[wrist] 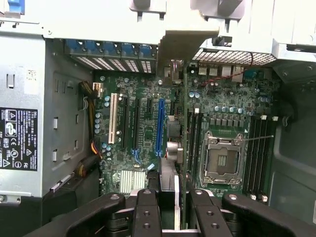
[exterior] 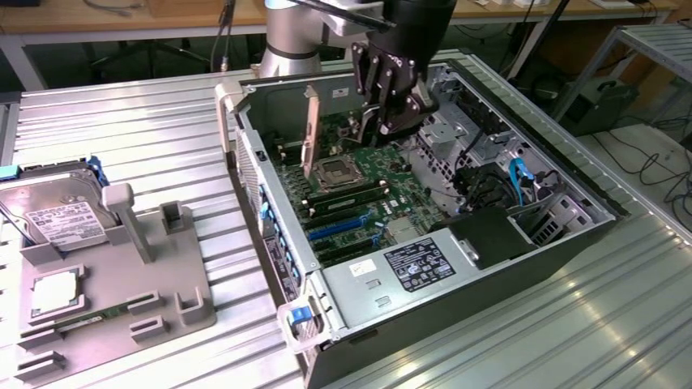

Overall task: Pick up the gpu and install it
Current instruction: 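Insert the gpu into the slot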

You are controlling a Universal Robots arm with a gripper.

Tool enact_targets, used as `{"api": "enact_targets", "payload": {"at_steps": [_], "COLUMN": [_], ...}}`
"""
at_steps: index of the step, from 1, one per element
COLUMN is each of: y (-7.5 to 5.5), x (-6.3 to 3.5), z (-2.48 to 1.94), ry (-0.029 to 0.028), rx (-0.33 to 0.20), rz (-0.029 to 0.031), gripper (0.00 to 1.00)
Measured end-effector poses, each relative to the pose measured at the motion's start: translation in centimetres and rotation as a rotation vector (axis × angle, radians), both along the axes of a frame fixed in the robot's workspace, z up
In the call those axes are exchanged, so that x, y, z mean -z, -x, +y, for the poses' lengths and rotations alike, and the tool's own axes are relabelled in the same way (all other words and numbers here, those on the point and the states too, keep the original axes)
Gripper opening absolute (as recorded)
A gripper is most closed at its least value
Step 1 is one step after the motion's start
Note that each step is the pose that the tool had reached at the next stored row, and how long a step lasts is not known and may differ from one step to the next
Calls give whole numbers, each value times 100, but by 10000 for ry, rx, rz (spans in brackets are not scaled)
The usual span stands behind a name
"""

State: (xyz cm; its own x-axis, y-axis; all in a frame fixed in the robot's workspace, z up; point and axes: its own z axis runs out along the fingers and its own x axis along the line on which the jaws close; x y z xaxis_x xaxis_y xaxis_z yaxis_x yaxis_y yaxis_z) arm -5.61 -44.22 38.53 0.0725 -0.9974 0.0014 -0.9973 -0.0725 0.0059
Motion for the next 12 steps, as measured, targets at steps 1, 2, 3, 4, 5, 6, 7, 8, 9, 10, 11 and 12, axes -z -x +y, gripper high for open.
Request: {"api": "enact_targets", "payload": {"at_steps": [1, 2, 3, 4, 5, 6, 7, 8, 9, 10, 11, 12], "y": [1, 1, 0, 0, 0, 0, 0, 0, 0, 0, 0, -4], "x": [11, 25, 35, 49, 57, 73, 86, 104, 121, 136, 151, 166], "z": [-1, -2, -3, -4, -4, -5, -5, -5, -5, -5, -5, -5], "ry": [-5, -7, -7, -7, -8, -8, -7, -19, -35, -40, -52, -63], "rx": [2, 2, 1, 0, 0, 0, 1, 0, 0, 1, 0, 1], "rz": [1, 2, 1, 3, 3, 9, 10, 25, 47, 64, 88, 132], "gripper": [28, 28, 28, 28, 28, 28, 28, 28, 28, 28, 28, 28]}}
